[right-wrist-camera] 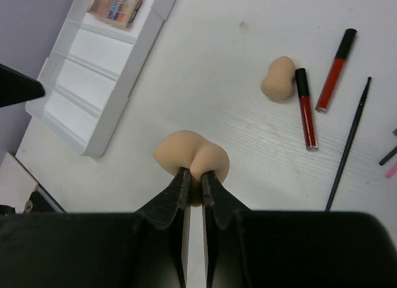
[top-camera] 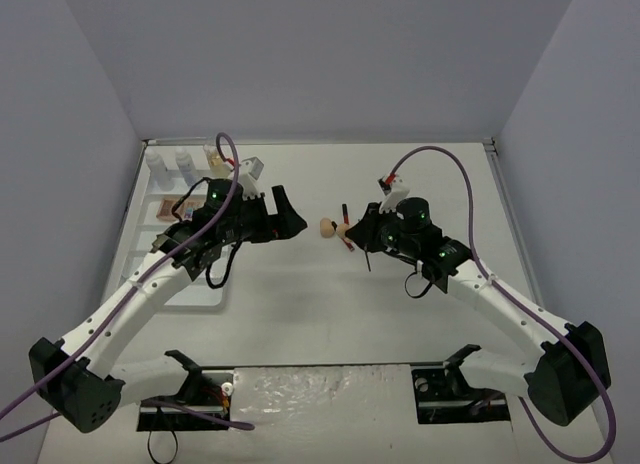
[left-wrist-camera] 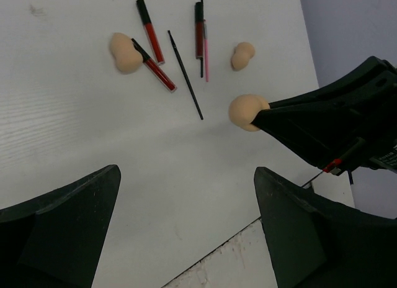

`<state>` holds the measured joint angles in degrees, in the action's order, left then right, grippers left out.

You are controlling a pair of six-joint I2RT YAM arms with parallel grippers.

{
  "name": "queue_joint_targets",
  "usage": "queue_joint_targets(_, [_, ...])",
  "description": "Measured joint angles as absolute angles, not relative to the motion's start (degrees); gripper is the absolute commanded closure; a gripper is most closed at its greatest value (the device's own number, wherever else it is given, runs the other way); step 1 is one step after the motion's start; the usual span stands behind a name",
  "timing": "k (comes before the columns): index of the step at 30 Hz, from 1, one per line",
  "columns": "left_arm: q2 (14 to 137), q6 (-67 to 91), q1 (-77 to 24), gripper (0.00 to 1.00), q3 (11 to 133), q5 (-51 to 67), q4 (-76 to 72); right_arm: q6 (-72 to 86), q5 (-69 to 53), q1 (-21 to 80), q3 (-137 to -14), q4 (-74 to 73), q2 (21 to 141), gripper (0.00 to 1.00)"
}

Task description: Organize the makeup

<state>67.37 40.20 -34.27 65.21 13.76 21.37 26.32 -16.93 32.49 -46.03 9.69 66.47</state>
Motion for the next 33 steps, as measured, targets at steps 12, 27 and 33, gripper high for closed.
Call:
queue_joint_targets(12, [72.92, 39.40, -40.60, 0.39, 66.75, 12.09, 17.93, 27.57, -22.22, 35.37, -46.71, 13.18, 67.51, 0.93])
queue_joint_targets(27, [74.81, 37.76, -40.82, 0.74, 67.07, 12.50, 17.04, 28.79, -24.42, 35.35, -46.83, 15.65, 67.51, 0.93])
queue_joint_targets(33, [74.81, 37.44, -40.83, 1.00, 67.05, 14.31, 14.84, 29.16, -24.50, 35.34, -46.83, 16.46, 67.51, 0.86])
